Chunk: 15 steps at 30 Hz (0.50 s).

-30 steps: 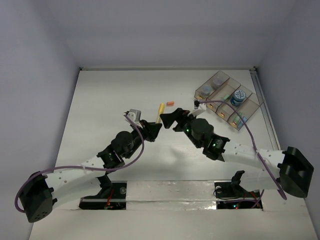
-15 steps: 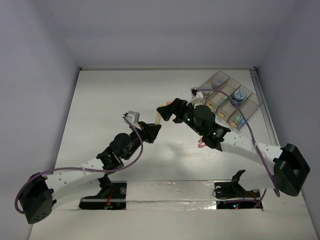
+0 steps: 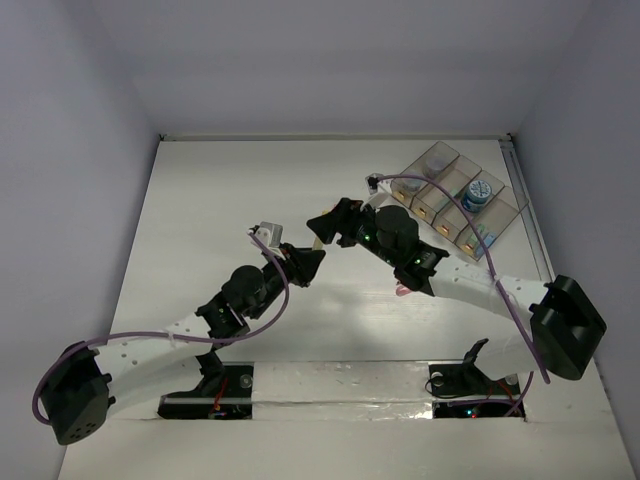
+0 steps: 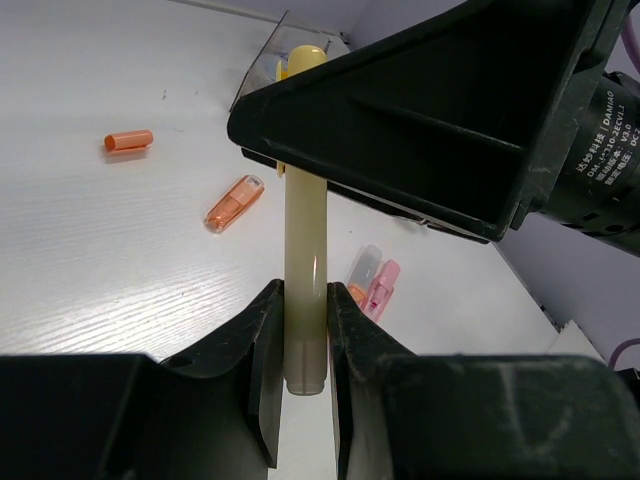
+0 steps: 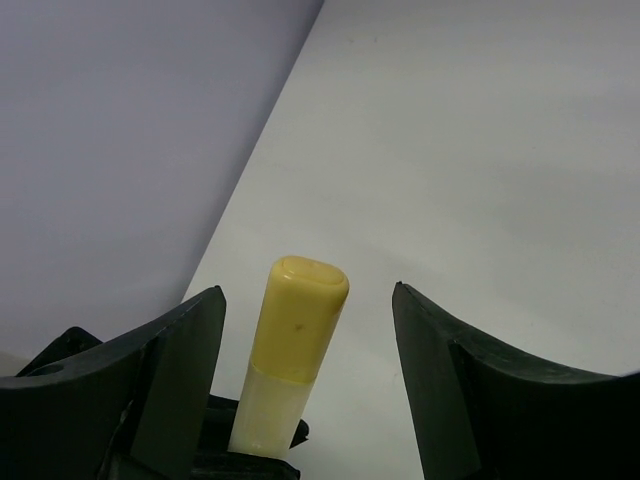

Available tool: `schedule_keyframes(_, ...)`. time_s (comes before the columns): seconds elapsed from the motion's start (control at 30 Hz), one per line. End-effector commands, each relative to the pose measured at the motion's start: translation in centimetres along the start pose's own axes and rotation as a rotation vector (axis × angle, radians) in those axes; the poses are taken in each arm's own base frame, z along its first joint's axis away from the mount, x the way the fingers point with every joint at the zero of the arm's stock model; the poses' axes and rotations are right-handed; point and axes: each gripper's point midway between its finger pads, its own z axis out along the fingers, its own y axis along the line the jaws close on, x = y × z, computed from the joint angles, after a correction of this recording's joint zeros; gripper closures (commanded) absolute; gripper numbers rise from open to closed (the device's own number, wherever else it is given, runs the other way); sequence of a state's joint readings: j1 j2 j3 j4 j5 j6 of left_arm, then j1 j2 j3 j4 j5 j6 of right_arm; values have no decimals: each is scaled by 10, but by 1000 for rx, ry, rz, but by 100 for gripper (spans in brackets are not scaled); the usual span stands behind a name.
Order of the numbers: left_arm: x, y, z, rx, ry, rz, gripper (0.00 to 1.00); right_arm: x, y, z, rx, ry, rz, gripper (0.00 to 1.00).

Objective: Sort the stationery into containers
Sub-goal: Close the pen cap on the pen.

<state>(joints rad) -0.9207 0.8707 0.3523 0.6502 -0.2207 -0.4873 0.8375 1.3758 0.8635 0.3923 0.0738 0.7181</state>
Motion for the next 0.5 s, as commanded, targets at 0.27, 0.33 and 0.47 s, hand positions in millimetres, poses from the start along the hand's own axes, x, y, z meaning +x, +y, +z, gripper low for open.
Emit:
schedule_keyframes(0.27,-6,-7,2,40,-35,-12,100,-37,19,5,-28,-118,-20,25)
schedule_keyframes(0.33,-5,-6,1,38,-31,-11,100,-37,17,6,-18,-126,-19,28)
schedule_keyframes(0.47,-1,-4,0,36,-22,-10,100,-39,13,6,-5,-141,-15,39)
